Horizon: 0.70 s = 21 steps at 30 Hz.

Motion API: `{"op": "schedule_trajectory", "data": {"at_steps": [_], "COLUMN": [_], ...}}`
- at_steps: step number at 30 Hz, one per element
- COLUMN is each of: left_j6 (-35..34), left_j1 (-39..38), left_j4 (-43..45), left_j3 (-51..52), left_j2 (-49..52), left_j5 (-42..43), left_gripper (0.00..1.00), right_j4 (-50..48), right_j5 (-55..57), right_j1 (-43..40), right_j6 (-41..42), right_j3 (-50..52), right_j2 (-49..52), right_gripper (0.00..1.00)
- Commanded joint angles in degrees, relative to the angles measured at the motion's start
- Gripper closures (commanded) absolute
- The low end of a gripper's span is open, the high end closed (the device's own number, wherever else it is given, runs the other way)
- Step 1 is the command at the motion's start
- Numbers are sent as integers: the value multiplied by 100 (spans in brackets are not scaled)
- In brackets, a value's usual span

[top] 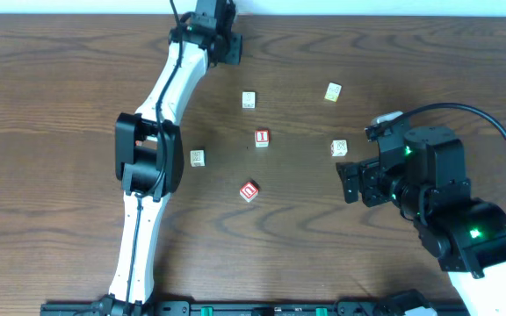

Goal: Spell out Ai2
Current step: 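Carry the blue '2' block right of the red 'I' block and lower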

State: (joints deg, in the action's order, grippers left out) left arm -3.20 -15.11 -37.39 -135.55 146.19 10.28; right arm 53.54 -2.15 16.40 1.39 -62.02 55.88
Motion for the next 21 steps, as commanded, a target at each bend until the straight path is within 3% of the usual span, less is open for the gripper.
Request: {"op": "schedule_trajectory", "data": {"at_steps": [1,4,8,21], "left_j6": [-72,-118,-393,-450], "left_j1": [-37,-197,-492,-1478], "left_j4": [-385,-1075,-1464,-2763], "left_j3": [-474,-892,-988,-988], "left_j2": [-37,-48,-50,-179], "left_j5": [-13,22,24,-181], "left_gripper": [77,80,93,94], "right_j4": [4,4,4,4], "right_j5": [-26,-26,-26,-26], "right_j1": [-28,-28,-28,-28], "right_j6": [-83,-83,-83,-83], "right_j3": [-4,-4,-4,-4], "right_j2": [-4,-4,-4,-4], "right_gripper": [1,1,1,1]}}
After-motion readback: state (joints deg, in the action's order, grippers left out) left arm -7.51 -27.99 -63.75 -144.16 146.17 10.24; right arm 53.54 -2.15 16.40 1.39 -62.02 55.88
